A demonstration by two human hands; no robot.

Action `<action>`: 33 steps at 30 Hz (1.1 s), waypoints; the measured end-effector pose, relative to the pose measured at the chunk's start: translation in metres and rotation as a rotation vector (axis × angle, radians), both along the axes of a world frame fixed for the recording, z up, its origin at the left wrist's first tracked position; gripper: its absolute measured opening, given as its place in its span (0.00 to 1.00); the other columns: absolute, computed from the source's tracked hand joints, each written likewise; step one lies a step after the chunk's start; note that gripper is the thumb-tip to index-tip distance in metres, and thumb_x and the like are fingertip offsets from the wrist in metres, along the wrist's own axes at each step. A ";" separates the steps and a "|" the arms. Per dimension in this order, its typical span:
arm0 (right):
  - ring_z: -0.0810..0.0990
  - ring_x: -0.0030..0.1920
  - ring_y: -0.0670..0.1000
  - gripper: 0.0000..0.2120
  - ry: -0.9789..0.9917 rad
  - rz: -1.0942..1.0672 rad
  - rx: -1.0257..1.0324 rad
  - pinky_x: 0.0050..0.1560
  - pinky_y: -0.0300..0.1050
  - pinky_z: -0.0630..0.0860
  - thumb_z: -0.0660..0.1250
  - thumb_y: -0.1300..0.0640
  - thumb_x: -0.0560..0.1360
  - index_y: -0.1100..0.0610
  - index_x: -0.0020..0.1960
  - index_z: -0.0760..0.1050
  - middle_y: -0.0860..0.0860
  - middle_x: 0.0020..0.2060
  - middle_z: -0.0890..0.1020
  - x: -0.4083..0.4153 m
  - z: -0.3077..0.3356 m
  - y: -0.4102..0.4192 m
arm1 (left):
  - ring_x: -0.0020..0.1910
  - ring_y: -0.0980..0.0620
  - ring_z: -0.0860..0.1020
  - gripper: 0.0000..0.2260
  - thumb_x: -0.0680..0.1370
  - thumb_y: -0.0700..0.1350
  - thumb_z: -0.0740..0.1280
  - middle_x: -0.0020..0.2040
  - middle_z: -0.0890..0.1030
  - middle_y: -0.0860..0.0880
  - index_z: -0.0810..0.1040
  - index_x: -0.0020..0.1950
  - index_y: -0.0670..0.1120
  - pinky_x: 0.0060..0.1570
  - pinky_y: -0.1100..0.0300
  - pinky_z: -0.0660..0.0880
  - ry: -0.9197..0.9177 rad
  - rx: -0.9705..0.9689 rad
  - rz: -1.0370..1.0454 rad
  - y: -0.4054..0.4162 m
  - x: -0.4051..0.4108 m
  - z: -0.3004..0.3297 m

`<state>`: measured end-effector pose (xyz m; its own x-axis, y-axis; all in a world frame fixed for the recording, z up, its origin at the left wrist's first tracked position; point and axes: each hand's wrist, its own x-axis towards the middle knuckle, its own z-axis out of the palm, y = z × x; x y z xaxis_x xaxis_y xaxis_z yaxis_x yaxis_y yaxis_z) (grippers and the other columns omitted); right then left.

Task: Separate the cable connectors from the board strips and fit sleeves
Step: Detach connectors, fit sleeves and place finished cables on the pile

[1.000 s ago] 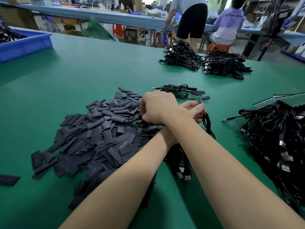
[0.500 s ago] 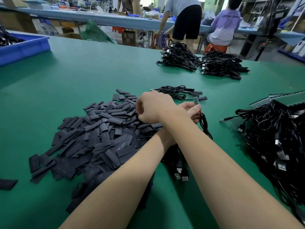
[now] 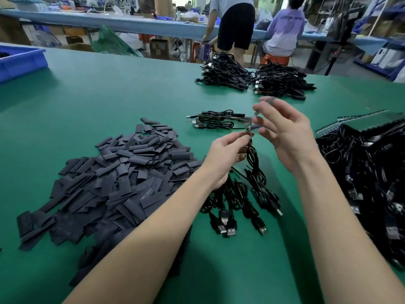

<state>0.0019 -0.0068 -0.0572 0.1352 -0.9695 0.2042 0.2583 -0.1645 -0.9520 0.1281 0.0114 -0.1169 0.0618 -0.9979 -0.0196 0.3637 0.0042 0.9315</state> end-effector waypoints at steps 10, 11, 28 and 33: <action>0.73 0.35 0.42 0.09 -0.018 -0.078 0.133 0.29 0.30 0.67 0.78 0.52 0.73 0.49 0.53 0.85 0.45 0.47 0.87 -0.012 -0.031 -0.011 | 0.42 0.57 0.76 0.09 0.82 0.40 0.65 0.39 0.79 0.54 0.84 0.52 0.50 0.47 0.64 0.74 -0.121 -0.030 -0.093 0.002 0.003 0.002; 0.73 0.34 0.42 0.08 -0.003 -0.080 0.129 0.30 0.30 0.67 0.78 0.52 0.74 0.48 0.52 0.85 0.44 0.47 0.87 -0.013 -0.031 -0.011 | 0.40 0.58 0.75 0.09 0.82 0.40 0.65 0.38 0.78 0.54 0.84 0.51 0.50 0.46 0.65 0.74 -0.132 -0.037 -0.091 0.002 0.003 0.002; 0.71 0.34 0.44 0.04 0.071 -0.119 0.100 0.33 0.33 0.68 0.78 0.52 0.73 0.46 0.47 0.86 0.43 0.44 0.87 -0.017 -0.035 -0.014 | 0.39 0.57 0.73 0.08 0.82 0.39 0.64 0.35 0.79 0.59 0.83 0.55 0.46 0.42 0.67 0.72 -0.185 -0.058 -0.117 0.006 0.001 0.005; 0.71 0.33 0.44 0.03 0.034 -0.118 0.093 0.31 0.31 0.67 0.78 0.52 0.73 0.45 0.45 0.86 0.44 0.47 0.87 -0.019 -0.035 -0.014 | 0.36 0.58 0.72 0.09 0.82 0.39 0.64 0.36 0.76 0.55 0.84 0.52 0.47 0.40 0.68 0.71 -0.170 -0.062 -0.117 0.007 0.001 0.006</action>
<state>-0.0174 -0.0204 -0.0919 0.0247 -0.9936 0.1099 0.2098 -0.1023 -0.9724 0.1287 0.0189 -0.1112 -0.0574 -0.9974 0.0424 0.2031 0.0299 0.9787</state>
